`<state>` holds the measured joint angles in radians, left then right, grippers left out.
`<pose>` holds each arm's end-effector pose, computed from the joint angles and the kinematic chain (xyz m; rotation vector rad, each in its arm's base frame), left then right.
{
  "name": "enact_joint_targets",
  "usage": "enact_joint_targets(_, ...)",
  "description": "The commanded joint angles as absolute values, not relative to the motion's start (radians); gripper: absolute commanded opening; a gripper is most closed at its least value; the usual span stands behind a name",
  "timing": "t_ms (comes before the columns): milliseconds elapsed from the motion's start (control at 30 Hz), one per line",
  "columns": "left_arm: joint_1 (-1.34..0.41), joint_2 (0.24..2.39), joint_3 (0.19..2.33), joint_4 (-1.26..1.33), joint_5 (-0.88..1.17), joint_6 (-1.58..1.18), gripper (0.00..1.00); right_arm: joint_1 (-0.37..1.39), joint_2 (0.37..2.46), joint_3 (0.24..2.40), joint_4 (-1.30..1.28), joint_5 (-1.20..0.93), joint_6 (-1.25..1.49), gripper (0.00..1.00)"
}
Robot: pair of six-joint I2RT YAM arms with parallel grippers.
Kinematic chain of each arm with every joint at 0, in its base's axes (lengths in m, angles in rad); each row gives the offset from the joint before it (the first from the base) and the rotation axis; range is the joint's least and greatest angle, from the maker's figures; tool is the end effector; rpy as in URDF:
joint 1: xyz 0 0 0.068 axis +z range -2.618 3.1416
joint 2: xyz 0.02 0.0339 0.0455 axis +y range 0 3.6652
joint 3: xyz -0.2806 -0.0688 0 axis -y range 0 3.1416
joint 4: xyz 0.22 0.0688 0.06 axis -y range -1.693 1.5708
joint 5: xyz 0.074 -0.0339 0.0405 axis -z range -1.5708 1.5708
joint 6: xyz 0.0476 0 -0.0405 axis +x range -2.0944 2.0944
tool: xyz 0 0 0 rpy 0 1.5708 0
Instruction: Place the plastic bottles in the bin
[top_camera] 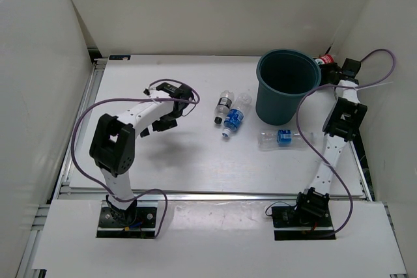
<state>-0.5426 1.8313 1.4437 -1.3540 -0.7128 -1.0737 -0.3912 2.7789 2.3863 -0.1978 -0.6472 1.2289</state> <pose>0.2729 -0.1282 0.2486 -0.6060 2.5458 0.8346 0.5671 -0.2028 0.1220 1.3385 1.8244 1.1659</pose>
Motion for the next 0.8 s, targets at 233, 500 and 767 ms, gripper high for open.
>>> enact_joint_targets(233, -0.54, 1.847, 1.493, -1.422, -0.713, -1.043, 1.0, -0.408, 2.767, 2.287, -0.253, -0.653, 1.236, 0.11)
enact_joint_targets(500, -0.549, 1.818, 1.445, -1.422, -0.704, -1.063, 1.0, -0.417, 2.666, 2.206, -0.293, -0.664, 1.141, 0.04)
enact_joint_targets(767, -0.603, 1.776, 1.414, -1.422, -0.704, -1.083, 1.0, -0.446, 2.593, 2.166, -0.373, -0.673, 1.022, 0.01)
